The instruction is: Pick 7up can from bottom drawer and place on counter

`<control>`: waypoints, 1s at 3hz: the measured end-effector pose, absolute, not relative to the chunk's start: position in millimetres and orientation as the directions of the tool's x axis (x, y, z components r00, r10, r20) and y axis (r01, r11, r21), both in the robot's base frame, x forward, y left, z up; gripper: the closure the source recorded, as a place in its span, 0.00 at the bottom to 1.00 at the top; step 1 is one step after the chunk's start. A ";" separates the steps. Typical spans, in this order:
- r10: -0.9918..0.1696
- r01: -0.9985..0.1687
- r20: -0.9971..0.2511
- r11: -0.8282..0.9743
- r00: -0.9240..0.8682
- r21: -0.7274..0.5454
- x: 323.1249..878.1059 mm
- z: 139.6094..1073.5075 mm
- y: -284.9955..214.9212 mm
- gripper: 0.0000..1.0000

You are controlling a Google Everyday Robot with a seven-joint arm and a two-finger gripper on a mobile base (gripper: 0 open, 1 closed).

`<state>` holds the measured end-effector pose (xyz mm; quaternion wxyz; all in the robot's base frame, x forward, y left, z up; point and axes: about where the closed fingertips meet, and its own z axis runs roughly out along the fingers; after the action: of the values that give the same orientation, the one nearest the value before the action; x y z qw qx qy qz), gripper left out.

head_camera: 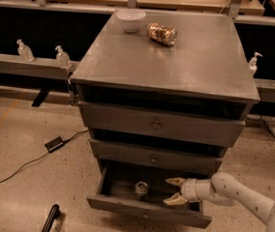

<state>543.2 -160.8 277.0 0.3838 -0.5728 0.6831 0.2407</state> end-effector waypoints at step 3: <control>-0.459 -0.976 -0.887 0.211 -0.049 -0.055 575.7 220.3 -134.0 0.35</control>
Offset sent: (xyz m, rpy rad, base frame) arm 0.0424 0.0223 -0.0722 0.1931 0.0278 0.0382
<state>575.7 -134.0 220.3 0.4191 -0.5474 0.6555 0.3083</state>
